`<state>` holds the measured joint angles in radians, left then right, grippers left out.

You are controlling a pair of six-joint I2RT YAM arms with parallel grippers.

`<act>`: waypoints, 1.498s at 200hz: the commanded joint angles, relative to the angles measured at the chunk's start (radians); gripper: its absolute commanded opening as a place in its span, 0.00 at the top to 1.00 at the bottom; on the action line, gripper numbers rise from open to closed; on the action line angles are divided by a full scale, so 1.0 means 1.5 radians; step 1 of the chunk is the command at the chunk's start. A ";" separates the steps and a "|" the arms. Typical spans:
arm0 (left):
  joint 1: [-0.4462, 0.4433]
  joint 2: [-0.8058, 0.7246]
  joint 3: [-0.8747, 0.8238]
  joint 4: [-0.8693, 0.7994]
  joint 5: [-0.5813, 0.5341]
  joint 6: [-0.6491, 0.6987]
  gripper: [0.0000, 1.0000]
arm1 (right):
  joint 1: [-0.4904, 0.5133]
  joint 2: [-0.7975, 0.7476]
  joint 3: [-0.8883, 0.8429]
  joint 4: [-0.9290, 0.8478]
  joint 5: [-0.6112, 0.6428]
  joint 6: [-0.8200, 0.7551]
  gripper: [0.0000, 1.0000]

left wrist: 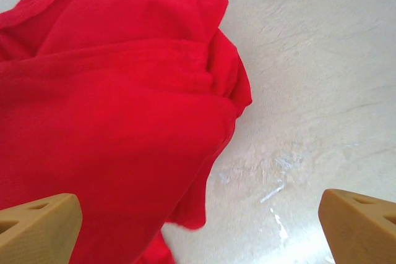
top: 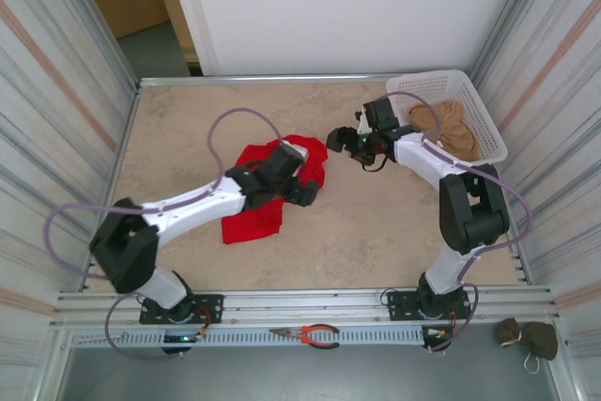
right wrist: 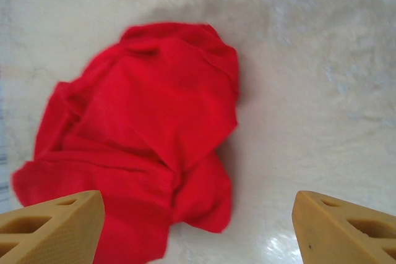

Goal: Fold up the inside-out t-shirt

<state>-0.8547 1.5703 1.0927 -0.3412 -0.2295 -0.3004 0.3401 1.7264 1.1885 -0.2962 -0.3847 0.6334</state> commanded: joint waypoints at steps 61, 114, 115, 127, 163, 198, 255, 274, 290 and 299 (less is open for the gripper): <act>0.013 0.144 0.066 0.007 -0.106 0.049 0.67 | 0.022 0.044 -0.044 0.076 -0.045 0.049 0.23; 0.082 -0.019 0.017 -0.002 -0.041 0.006 1.00 | 0.080 0.142 0.009 0.110 -0.049 0.082 0.25; 0.085 -0.025 0.015 -0.001 -0.037 0.005 1.00 | 0.081 0.144 0.011 0.111 -0.050 0.083 0.25; 0.123 -0.090 -0.011 0.007 0.018 -0.018 1.00 | 0.091 0.165 0.029 0.119 -0.055 0.089 0.34; 0.276 -0.247 -0.069 0.020 0.163 -0.069 1.00 | 0.078 0.174 0.068 0.140 -0.102 0.105 1.00; 0.415 -0.339 -0.057 0.015 0.245 -0.084 1.00 | 0.013 0.027 0.070 0.110 -0.112 0.102 1.00; 0.545 -0.385 0.018 0.028 0.311 -0.142 1.00 | -0.087 -0.191 0.148 0.003 -0.118 0.083 1.00; 0.547 -0.379 0.044 0.028 0.327 -0.151 1.00 | -0.102 -0.232 0.152 -0.005 -0.127 0.097 1.00; 0.547 -0.380 0.061 0.027 0.341 -0.162 1.00 | -0.100 -0.266 0.143 0.006 -0.136 0.116 1.00; 0.547 -0.384 0.068 0.023 0.345 -0.171 1.00 | -0.095 -0.285 0.136 0.013 -0.139 0.130 1.00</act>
<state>-0.0517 1.0153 1.1435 -0.3107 0.2562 -0.5091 0.2020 1.3346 1.4181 -0.2401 -0.5777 0.7818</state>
